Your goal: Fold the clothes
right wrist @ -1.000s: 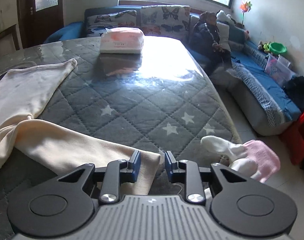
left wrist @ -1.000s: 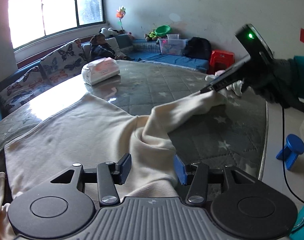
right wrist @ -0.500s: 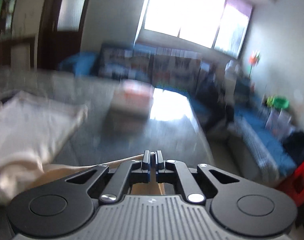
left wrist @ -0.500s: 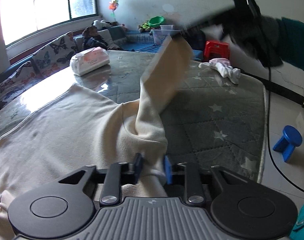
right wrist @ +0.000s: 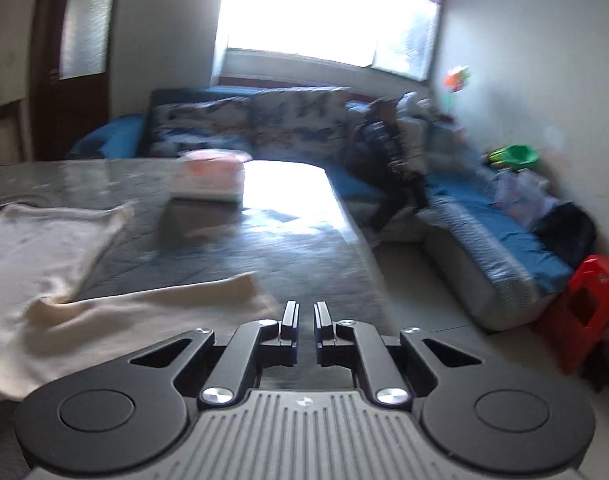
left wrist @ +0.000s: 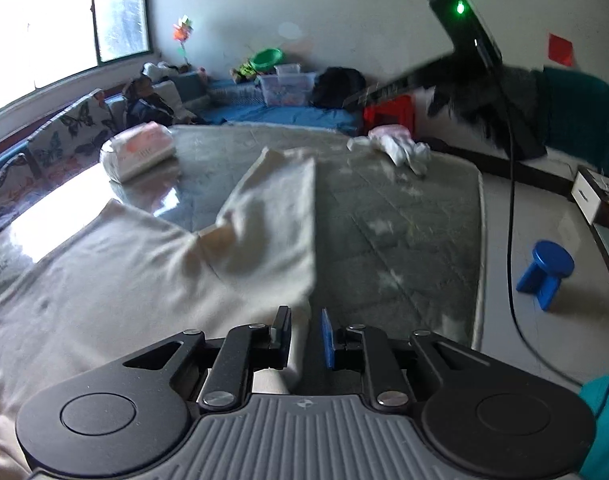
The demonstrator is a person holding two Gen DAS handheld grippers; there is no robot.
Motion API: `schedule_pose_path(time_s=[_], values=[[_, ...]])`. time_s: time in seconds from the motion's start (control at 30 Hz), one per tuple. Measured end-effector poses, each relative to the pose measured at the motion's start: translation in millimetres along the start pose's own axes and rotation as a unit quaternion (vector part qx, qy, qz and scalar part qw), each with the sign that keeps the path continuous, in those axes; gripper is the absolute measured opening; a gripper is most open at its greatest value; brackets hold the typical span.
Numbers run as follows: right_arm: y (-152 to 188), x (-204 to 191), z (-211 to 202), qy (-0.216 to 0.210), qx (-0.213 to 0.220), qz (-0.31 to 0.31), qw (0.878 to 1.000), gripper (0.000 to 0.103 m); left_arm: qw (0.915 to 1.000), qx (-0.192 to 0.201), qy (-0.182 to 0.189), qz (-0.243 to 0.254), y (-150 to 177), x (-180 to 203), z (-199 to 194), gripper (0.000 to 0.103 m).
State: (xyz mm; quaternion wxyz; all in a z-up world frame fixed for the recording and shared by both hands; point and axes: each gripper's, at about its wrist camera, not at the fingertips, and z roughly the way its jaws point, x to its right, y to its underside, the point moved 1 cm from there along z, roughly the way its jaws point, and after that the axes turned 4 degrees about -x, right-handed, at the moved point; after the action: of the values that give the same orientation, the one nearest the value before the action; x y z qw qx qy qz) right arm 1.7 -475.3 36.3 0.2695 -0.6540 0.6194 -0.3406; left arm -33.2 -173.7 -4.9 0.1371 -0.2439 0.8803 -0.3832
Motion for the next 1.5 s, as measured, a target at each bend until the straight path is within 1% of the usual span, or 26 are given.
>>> schedule_pose_path(time_s=[0.03, 0.07, 0.1, 0.17, 0.2, 0.3, 0.4, 0.47, 0.53, 0.6, 0.63, 0.7, 0.8, 0.9, 0.93, 1.1, 1.17, 1.23, 1.33, 1.4, 1.5], values=[[-2, -8, 6, -0.013, -0.005, -0.004, 1.000, 0.011, 1.0000, 0.003, -0.005, -0.005, -2, -1, 1, 0.019], [-4, -13, 12, -0.022, -0.009, -0.007, 1.000, 0.014, 0.9999, 0.004, -0.012, -0.012, -5, -2, 3, 0.025], [-7, -19, 19, -0.031, -0.013, -0.008, 0.999, 0.018, 0.9997, 0.002, -0.017, -0.019, -7, -4, 6, 0.027], [-14, -34, 42, -0.047, -0.024, -0.006, 0.999, 0.019, 0.9993, -0.005, -0.020, -0.030, -9, -8, 14, 0.028], [-17, -38, 53, -0.049, -0.028, -0.005, 0.998, 0.021, 0.9991, -0.009, -0.021, -0.035, -9, -9, 17, 0.032], [-15, -36, 73, -0.041, -0.041, 0.007, 0.998, 0.022, 0.9990, -0.014, -0.014, -0.041, -10, -9, 24, 0.033], [-6, -27, 72, -0.023, -0.053, 0.015, 0.998, 0.022, 0.9991, -0.016, 0.004, -0.038, -9, -5, 28, 0.033], [0, -20, 71, -0.012, -0.060, 0.021, 0.998, 0.024, 0.9992, -0.017, 0.015, -0.033, -7, -1, 30, 0.034], [6, -14, 71, 0.000, -0.068, 0.027, 0.997, 0.024, 0.9994, -0.016, 0.019, -0.024, -6, 2, 31, 0.036], [12, -8, 70, 0.012, -0.075, 0.032, 0.997, 0.025, 0.9992, -0.016, 0.028, -0.026, -6, 3, 31, 0.037], [14, -7, 69, 0.021, -0.077, 0.032, 0.996, 0.027, 0.9990, -0.016, 0.032, -0.028, -6, 3, 31, 0.038], [17, -5, 64, 0.044, -0.079, 0.027, 0.996, 0.037, 0.9988, -0.015, 0.035, -0.030, -5, 3, 29, 0.039], [16, -4, 61, 0.043, -0.077, 0.034, 0.996, 0.036, 0.9989, -0.012, 0.034, -0.031, -5, 4, 25, 0.040], [9, -13, 53, 0.034, -0.058, 0.029, 0.997, 0.037, 0.9987, -0.006, 0.027, -0.044, -5, 0, 16, 0.043], [6, -19, 49, 0.026, -0.051, 0.024, 0.998, 0.037, 0.9985, -0.002, 0.022, -0.049, -5, -2, 13, 0.044], [-6, -63, 26, -0.051, -0.028, -0.018, 0.998, 0.038, 0.9967, 0.016, -0.015, -0.078, 4, -17, -16, 0.045], [-8, -85, 19, -0.087, -0.022, -0.036, 0.995, 0.039, 0.9948, 0.020, -0.042, -0.090, 10, -27, -30, 0.045], [-9, -108, 11, -0.121, -0.018, -0.055, 0.991, 0.040, 0.9910, 0.022, -0.079, -0.106, 16, -43, -42, 0.045], [-10, -142, 2, -0.167, -0.010, -0.084, 0.982, 0.040, 0.9790, 0.018, -0.143, -0.144, 27, -75, -59, 0.045], [-10, -162, -3, -0.195, -0.010, -0.101, 0.975, 0.041, 0.9674, 0.010, -0.188, -0.169, 33, -100, -65, 0.045], [-6, -189, -4, -0.223, -0.013, -0.130, 0.966, 0.041, 0.9477, -0.009, -0.253, -0.194, 40, -136, -64, 0.045]])
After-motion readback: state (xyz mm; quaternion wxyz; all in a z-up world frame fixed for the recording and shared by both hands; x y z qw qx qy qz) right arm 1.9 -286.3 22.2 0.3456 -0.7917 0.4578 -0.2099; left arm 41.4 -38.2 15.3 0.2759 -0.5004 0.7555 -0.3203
